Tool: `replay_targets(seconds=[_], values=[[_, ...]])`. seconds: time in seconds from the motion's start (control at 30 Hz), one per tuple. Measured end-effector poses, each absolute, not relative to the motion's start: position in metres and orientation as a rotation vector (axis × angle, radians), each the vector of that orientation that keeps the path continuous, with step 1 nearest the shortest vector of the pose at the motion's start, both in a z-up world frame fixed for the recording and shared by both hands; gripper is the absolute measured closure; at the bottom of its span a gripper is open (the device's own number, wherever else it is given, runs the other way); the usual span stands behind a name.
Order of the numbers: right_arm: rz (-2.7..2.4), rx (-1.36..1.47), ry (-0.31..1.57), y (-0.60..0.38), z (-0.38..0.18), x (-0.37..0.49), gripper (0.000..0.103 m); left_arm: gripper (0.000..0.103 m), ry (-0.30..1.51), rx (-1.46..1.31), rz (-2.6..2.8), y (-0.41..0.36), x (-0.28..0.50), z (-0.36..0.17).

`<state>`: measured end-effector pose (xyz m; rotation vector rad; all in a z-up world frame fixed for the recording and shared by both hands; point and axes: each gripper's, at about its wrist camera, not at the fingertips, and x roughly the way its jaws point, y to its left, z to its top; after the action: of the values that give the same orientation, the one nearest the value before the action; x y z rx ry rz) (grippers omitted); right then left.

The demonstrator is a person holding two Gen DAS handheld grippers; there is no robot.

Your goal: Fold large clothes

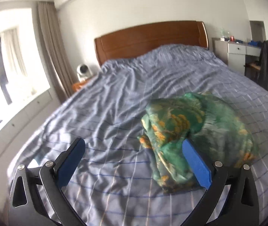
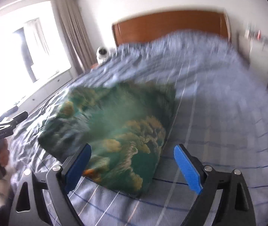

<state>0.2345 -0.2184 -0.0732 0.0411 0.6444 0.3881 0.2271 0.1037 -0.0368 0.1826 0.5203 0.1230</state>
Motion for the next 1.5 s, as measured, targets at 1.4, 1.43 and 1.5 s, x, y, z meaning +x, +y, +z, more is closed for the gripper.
replay_targets(seconds=[1.4, 1.43, 1.5], values=[[0.018, -0.072, 0.753, -0.170, -0.019, 0.080, 0.000, 0.000, 0.701, 0.020, 0.044, 0.044, 0.125, -0.022], [0.014, -0.075, 0.753, -0.170, -0.020, 0.080, 0.000, 0.000, 0.703, 0.023, 0.049, 0.043, 0.125, -0.022], [0.006, -0.087, 0.754, -0.169, -0.020, 0.079, 0.000, 0.000, 0.700, 0.034, 0.059, 0.043, 0.124, -0.023]])
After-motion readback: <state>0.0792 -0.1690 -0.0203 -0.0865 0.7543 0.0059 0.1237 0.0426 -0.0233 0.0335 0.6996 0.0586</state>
